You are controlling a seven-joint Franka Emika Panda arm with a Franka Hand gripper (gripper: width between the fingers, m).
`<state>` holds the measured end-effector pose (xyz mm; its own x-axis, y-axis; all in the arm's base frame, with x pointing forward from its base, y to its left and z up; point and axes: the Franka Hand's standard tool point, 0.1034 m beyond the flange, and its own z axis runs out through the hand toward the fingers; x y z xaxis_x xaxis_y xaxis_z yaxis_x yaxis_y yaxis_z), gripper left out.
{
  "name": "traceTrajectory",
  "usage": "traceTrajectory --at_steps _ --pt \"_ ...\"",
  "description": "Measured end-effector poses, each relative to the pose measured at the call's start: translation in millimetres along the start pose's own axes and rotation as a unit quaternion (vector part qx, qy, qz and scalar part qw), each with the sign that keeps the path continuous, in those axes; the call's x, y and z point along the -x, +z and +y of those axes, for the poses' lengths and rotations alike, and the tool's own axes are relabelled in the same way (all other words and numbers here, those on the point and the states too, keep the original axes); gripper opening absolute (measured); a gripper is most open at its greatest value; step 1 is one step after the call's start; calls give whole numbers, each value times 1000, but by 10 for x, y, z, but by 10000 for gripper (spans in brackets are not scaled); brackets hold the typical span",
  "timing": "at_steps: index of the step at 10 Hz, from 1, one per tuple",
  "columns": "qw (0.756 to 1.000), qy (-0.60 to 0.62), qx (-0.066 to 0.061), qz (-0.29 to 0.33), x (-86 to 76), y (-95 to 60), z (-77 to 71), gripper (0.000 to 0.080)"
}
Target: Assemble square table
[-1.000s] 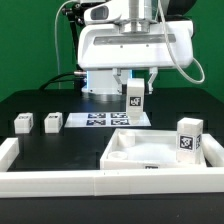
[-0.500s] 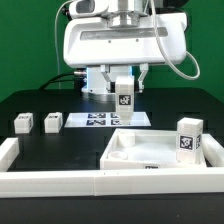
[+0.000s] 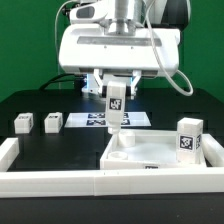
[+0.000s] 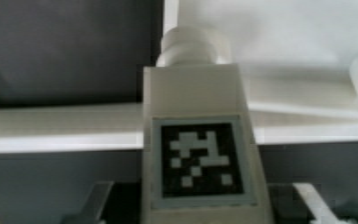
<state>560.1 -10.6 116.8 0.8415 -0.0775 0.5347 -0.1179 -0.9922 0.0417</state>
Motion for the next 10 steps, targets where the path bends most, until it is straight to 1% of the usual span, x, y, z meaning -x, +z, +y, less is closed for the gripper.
traceTrajectory --at_steps 1,3,8,9,10 --pt "1000 -2 0 7 -71 20 -12 294" --pt "1000 -12 2 10 -96 90 -7 294" --pt "1000 -15 3 10 -88 105 -1 293" --pt "1000 -24 4 9 -83 118 4 294" --pt "999 -50 5 6 -91 170 34 294"
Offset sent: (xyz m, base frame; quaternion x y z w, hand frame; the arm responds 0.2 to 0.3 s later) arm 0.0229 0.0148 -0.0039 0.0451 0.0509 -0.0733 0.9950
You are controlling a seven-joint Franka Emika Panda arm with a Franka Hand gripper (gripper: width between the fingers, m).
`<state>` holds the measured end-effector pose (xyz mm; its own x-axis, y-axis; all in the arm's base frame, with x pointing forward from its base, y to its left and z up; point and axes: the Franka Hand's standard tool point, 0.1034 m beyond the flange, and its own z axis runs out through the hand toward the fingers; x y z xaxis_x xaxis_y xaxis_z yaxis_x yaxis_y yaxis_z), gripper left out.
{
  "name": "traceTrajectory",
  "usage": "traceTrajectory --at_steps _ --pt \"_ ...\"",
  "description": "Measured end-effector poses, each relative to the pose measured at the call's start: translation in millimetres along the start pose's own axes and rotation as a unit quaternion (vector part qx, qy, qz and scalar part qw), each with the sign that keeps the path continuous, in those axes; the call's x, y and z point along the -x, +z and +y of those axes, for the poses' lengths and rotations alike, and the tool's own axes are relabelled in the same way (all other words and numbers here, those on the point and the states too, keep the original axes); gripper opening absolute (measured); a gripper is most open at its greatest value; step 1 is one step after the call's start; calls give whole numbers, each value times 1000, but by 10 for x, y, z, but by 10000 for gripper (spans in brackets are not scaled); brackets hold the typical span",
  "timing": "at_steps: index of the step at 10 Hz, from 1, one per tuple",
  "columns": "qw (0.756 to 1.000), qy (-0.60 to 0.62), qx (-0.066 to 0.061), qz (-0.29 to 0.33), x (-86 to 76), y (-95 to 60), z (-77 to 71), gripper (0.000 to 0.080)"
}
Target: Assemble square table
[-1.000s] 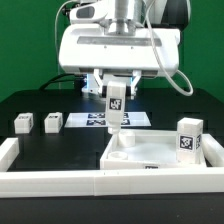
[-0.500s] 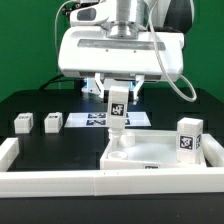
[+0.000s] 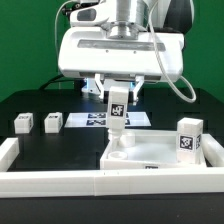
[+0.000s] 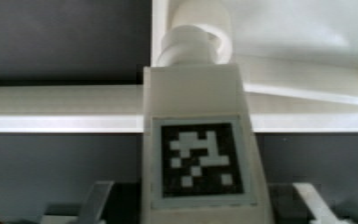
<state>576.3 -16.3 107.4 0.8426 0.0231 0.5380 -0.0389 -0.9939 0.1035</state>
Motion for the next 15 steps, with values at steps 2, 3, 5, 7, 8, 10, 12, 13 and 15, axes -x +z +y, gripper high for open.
traceTrajectory --at_steps 2,3,5,7,8,10,12,13,15 --pt "1000 -8 -1 -5 -126 37 55 294" --pt "1000 -10 -1 -2 -176 76 73 294" --pt "1000 -14 -3 -4 -151 134 7 294" --pt "1000 -15 -9 -6 -110 163 -95 294" --pt "1000 -16 -8 -6 -111 163 -83 294" --pt "1000 -16 -8 -6 -109 164 -84 294" --pt "1000 -16 -8 -6 -109 164 -83 294" --pt "1000 -14 -7 -7 -98 173 -54 294" --pt "1000 6 -9 -16 -60 218 75 294"
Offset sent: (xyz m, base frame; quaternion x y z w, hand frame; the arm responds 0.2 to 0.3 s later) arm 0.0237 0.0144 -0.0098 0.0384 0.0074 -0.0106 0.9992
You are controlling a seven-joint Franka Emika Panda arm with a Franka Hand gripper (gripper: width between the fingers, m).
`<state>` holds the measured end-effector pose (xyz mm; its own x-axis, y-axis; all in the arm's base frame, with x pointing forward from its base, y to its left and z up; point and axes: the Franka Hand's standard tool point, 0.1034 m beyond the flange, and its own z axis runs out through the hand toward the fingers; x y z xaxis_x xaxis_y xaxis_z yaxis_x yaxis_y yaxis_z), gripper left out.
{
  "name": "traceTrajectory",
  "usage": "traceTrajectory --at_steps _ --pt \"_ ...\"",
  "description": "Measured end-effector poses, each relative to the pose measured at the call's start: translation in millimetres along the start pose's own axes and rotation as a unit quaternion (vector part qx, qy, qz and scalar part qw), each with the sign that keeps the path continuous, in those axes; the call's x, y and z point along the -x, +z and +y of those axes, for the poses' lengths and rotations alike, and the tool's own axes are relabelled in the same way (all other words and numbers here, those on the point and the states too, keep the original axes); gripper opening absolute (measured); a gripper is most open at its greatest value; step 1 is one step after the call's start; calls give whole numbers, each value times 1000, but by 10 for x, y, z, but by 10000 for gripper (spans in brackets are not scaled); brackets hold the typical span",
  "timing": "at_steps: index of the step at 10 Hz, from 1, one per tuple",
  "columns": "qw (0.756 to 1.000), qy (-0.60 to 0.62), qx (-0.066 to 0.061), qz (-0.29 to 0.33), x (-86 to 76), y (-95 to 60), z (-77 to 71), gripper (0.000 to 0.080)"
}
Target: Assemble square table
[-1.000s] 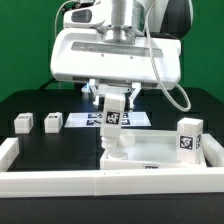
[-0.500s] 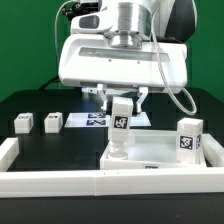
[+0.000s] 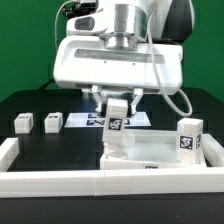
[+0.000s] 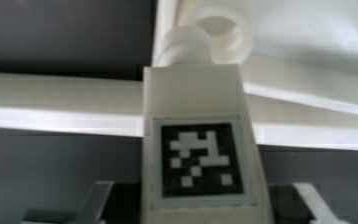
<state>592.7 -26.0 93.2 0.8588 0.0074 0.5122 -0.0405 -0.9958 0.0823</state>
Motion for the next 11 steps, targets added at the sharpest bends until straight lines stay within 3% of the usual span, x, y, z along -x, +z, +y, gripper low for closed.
traceTrajectory --at_steps 6,11 --pt "999 37 -23 -23 -159 -19 112 294" --pt "999 40 -22 -26 -94 7 114 294"
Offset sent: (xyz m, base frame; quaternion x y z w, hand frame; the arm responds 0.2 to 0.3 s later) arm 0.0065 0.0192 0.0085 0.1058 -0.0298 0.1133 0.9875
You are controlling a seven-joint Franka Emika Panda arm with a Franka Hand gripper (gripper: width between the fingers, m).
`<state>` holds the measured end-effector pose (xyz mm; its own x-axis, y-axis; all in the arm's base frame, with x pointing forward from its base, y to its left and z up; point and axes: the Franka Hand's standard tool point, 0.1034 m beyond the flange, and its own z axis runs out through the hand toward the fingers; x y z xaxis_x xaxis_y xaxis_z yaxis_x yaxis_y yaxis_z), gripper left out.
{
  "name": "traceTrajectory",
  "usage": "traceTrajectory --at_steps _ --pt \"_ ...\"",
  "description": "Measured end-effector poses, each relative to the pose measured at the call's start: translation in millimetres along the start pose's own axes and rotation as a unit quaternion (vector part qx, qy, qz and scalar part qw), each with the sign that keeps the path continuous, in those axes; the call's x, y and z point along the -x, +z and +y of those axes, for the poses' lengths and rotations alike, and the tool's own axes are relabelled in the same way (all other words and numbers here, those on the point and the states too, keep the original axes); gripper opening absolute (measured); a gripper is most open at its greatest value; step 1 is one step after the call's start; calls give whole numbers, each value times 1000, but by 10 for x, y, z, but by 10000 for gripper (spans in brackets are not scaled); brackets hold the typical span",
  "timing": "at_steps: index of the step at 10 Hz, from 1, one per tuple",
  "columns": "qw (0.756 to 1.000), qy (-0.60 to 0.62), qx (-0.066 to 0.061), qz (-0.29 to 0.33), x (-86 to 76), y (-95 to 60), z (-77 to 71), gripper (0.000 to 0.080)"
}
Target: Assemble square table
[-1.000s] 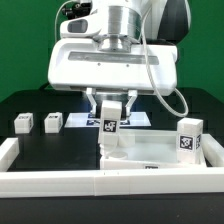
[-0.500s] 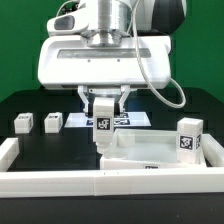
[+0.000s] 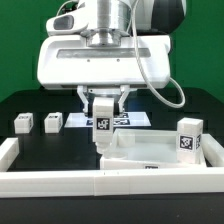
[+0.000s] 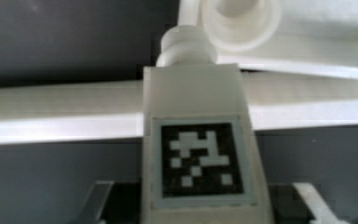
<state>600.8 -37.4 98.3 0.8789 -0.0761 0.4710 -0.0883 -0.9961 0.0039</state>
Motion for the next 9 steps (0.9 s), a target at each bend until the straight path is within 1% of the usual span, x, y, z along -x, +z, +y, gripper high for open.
traceTrajectory --at_steps 1,2,5,9 --pt "1000 0 -5 0 6 -1 -85 294" --pt "1000 -2 -7 -1 10 0 -135 294" --pt "1000 -6 -10 -3 37 19 -184 294" --pt "1000 -9 -9 -7 109 89 -211 294"
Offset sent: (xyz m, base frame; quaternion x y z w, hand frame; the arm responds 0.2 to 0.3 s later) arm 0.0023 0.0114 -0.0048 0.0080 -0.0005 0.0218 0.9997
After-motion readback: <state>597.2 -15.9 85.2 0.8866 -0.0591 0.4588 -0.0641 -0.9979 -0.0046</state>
